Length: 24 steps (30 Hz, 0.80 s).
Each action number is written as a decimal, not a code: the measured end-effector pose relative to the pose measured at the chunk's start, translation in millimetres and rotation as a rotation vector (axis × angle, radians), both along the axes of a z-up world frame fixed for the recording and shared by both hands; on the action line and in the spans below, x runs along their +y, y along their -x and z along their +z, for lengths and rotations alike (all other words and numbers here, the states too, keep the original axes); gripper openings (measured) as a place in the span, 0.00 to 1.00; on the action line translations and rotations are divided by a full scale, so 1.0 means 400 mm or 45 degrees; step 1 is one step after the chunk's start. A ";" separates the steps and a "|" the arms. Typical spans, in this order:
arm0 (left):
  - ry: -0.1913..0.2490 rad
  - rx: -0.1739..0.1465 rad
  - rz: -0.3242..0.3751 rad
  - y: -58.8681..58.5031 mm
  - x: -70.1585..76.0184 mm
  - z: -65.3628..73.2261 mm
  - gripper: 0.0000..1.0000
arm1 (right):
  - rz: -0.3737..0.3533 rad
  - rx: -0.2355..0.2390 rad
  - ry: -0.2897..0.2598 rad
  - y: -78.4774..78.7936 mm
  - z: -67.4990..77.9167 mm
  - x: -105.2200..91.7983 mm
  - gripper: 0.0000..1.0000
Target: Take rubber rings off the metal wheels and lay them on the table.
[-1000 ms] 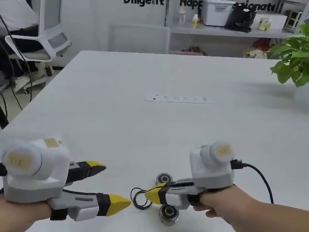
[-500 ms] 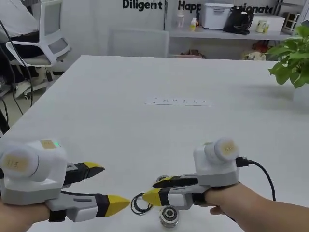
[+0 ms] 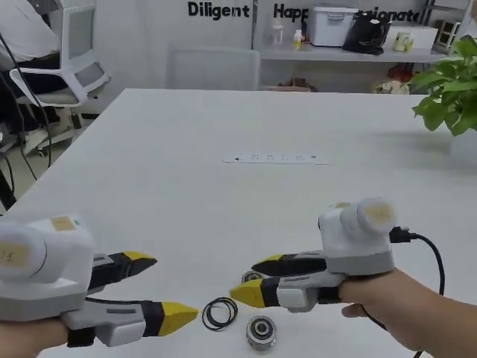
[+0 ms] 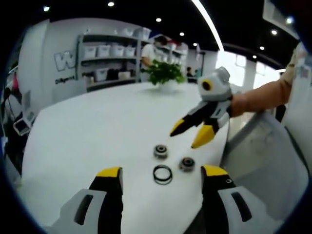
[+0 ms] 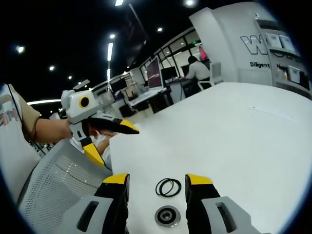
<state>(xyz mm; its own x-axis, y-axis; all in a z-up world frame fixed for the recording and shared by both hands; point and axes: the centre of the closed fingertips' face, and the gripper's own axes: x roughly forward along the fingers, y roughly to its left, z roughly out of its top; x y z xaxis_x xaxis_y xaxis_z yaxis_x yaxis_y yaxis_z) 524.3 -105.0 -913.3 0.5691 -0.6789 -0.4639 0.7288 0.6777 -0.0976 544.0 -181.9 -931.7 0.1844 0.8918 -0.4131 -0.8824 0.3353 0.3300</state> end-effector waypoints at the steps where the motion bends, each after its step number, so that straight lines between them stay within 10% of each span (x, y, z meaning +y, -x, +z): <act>1: 0.003 -0.004 0.000 0.001 -0.001 0.003 0.66 | 0.004 -0.005 0.003 0.004 0.002 -0.004 0.45; 24: 0.030 -0.016 -0.008 0.028 -0.011 0.023 0.67 | -0.161 -0.093 0.065 0.019 0.040 -0.199 0.51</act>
